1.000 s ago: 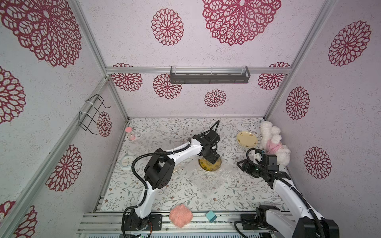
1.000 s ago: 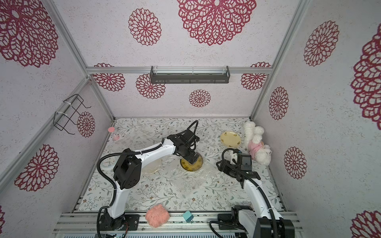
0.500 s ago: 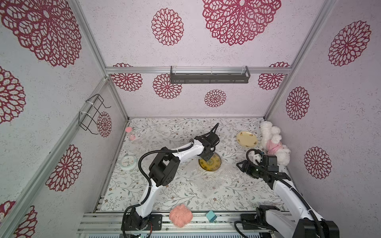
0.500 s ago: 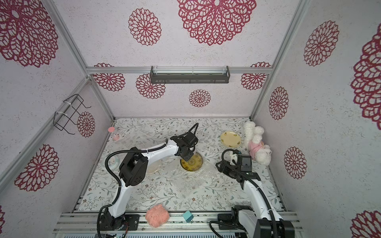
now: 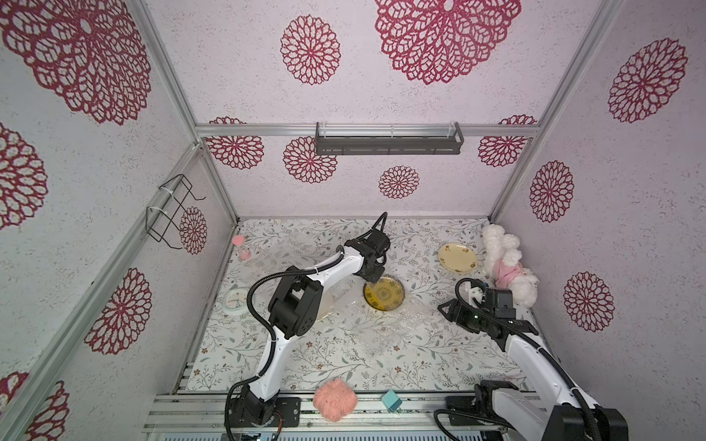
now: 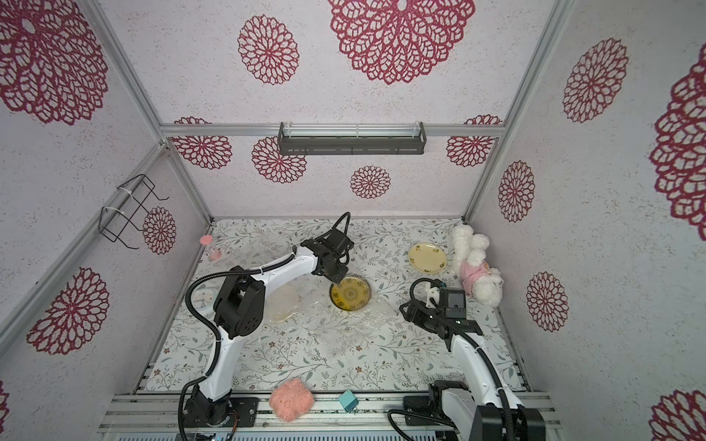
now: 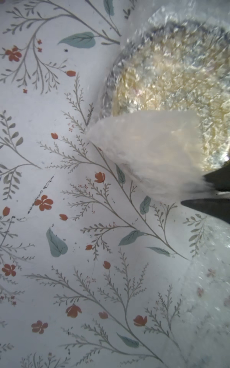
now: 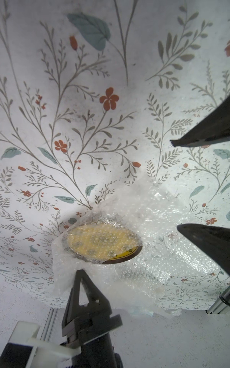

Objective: Unpack dinner plates from bubble wrap
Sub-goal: Unwrap the bubble wrap at the center of the board.

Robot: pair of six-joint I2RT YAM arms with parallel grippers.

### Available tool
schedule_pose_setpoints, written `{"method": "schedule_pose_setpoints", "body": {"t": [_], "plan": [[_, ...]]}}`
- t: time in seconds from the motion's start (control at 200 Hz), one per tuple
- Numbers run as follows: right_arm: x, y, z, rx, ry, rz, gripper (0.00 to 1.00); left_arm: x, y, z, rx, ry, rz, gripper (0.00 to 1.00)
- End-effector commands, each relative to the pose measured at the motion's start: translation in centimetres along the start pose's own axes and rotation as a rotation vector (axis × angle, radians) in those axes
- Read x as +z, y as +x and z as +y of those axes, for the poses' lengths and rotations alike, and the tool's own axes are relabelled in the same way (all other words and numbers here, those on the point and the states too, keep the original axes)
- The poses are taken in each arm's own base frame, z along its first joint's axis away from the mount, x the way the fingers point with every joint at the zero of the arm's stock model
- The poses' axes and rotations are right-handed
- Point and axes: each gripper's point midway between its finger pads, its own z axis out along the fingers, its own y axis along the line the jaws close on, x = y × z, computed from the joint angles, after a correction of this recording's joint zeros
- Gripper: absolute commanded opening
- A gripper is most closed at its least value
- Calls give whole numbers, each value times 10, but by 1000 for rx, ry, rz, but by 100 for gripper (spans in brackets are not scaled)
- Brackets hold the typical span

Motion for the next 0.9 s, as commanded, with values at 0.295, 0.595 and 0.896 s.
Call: {"method": "schedule_pose_setpoints", "body": {"t": [0.295,0.595,0.896], "plan": [[-18,-10,3,-110,58,-30,62,14,-21,26,-107,155,-44,65],[-17,-5,49,-318,107,-23,63,36,-20,82,-267,115,-21,65],[13,-2,98,-477,96,15,63,25,-18,110,-385,108,-38,64]]}}
